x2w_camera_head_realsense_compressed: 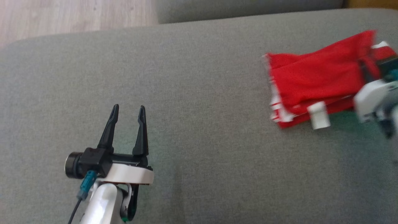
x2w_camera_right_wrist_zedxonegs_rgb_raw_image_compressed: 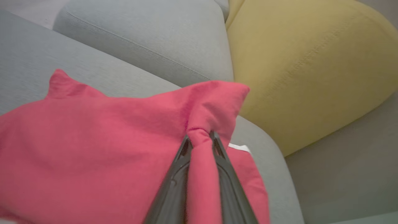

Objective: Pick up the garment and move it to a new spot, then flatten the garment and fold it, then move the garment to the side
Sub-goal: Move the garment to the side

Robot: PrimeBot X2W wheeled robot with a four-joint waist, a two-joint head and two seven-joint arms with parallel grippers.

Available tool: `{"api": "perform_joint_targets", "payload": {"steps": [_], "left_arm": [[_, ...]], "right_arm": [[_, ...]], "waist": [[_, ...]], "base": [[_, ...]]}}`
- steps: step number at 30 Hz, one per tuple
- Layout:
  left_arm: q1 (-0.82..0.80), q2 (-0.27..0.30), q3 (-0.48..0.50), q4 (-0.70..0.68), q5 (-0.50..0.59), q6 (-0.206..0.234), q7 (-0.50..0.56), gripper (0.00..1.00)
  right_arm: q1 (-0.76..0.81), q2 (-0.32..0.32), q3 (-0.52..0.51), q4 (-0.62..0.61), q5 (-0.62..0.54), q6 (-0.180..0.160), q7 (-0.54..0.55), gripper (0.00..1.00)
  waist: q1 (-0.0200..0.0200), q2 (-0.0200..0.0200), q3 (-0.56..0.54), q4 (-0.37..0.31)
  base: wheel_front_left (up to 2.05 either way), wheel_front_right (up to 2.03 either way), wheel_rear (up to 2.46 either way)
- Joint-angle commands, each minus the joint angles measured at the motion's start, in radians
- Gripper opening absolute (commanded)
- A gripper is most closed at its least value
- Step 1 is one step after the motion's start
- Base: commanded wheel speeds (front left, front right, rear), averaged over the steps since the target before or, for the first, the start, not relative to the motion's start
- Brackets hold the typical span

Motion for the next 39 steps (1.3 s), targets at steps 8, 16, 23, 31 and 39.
{"api": "perform_joint_targets", "payload": {"steps": [8,16,23,31,39], "left_arm": [[-0.07,0.004,0.032,-0.037,0.007,-0.009,-0.006,1.0],[-0.099,0.004,0.034,-0.033,-0.001,-0.018,-0.006,1.0],[-0.12,0.004,0.055,-0.032,-0.002,-0.021,-0.006,1.0],[-0.101,0.004,0.072,-0.023,0.007,-0.023,-0.006,1.0],[-0.056,0.004,0.071,-0.029,0.005,-0.012,-0.006,1.0]], "right_arm": [[-0.047,-0.234,-0.057,-0.093,-0.001,-0.001,0.082,0.0],[-0.048,-0.307,-0.158,-0.101,-0.05,-0.001,0.136,0.0],[-0.035,-0.274,-0.262,-0.099,-0.102,-0.001,0.142,1.0],[-0.041,-0.166,-0.313,-0.181,-0.147,-0.001,0.107,1.0],[-0.01,-0.011,-0.288,-0.304,-0.091,-0.001,0.026,1.0]], "waist": [[0.0001,0.0,0.103,0.024],[0.0001,0.0,0.156,0.048],[0.0001,0.0,0.168,0.049],[0.0001,0.0,0.097,0.023],[0.0001,0.0,-0.022,0.017]], "base": [[0.0,0.0,0.0],[0.0,0.0,0.0],[0.0,0.0,0.0],[0.0,0.0,0.0],[0.0,0.0,0.0]]}}
